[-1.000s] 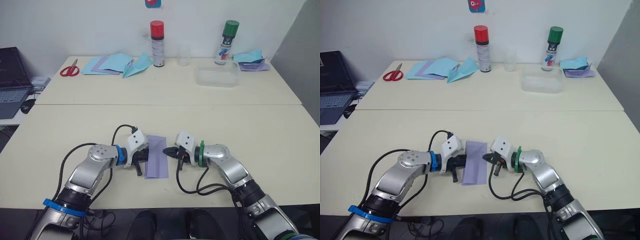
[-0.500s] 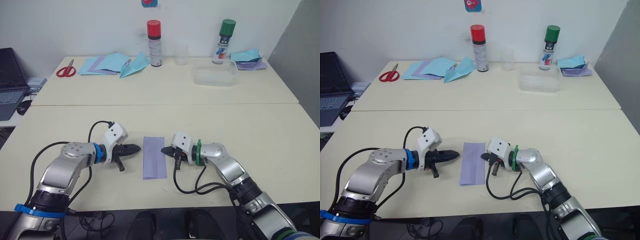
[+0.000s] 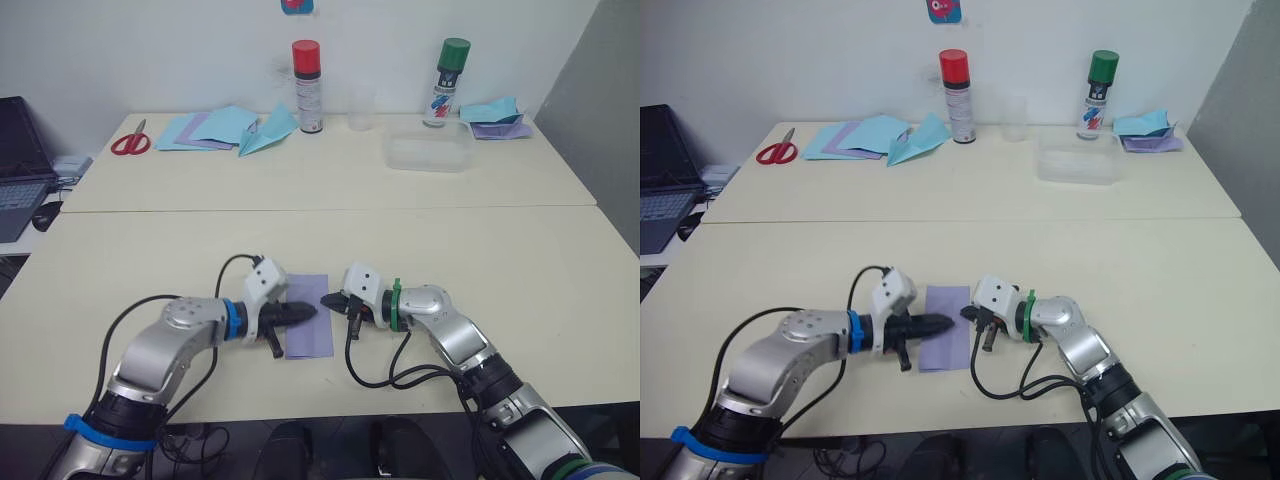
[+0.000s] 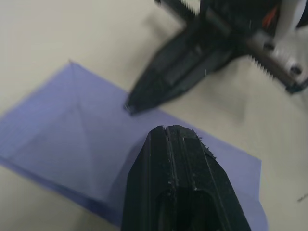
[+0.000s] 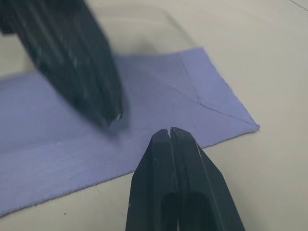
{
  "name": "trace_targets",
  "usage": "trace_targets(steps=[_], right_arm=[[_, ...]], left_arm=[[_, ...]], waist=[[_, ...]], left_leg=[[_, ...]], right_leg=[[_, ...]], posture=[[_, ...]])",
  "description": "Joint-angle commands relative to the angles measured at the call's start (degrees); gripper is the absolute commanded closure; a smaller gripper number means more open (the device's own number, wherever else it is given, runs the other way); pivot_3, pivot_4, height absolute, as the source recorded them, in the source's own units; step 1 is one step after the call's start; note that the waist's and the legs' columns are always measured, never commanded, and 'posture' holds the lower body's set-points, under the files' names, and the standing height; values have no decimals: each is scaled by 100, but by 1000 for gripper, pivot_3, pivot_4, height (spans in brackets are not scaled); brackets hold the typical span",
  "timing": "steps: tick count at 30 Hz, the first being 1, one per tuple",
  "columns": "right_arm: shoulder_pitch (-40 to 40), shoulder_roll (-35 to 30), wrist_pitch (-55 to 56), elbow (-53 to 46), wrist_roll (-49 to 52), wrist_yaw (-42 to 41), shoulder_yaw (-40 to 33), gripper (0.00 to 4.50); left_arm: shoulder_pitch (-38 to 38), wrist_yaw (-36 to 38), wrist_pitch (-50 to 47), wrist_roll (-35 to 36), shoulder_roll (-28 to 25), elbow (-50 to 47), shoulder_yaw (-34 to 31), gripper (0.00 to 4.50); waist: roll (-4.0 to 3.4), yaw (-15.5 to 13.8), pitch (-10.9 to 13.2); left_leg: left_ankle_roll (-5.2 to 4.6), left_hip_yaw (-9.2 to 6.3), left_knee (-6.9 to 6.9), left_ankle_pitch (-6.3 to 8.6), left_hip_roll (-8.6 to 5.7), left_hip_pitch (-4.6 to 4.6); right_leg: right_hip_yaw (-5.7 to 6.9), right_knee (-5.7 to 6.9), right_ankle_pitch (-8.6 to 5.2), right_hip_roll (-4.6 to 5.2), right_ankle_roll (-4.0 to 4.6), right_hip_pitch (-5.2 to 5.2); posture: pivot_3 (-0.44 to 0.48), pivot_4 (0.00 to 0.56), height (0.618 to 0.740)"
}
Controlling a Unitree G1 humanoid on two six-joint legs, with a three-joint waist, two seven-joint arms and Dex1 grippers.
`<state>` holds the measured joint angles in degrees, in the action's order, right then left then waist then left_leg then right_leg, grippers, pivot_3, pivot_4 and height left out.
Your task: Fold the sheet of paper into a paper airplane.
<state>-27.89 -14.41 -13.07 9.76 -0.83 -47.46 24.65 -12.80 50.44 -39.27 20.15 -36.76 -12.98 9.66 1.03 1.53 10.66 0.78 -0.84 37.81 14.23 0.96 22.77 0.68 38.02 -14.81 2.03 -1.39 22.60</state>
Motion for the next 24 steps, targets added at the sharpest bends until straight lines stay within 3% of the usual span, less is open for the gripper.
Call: trace_targets(steps=[1,15,21,24], right_arm=[[62,-42,-91,-21,-84,-16,45,4468],[178,-106,-80,-72,-92,-36,61,4468],[19,102,-172,-137,439,-75,-416,4468],[-320,188,-57,297,331,205,-589,4468]], left_arm=[[52,-143,320,-469,-150,192,192,4500],[168,-393,479,-268,-4,343,-282,4500],[352,-256,474,-222,20,244,-194,4500],[348,-279,558,-285,95,314,-127,4500]], waist=[[0,0,-1],[0,0,-1],[0,0,-1],[0,0,0]], left_leg=[[0,-1,0,0,1,-2],[0,-4,0,0,8,-16],[0,0,-1,0,15,-11],[0,4,-1,0,14,-8]], right_leg=[[1,0,0,0,0,-2],[2,4,4,3,7,-10],[1,-2,4,1,7,-10],[-1,-2,4,1,7,-6]], posture=[[0,150,740],[0,150,740],[0,150,740],[0,150,740]])
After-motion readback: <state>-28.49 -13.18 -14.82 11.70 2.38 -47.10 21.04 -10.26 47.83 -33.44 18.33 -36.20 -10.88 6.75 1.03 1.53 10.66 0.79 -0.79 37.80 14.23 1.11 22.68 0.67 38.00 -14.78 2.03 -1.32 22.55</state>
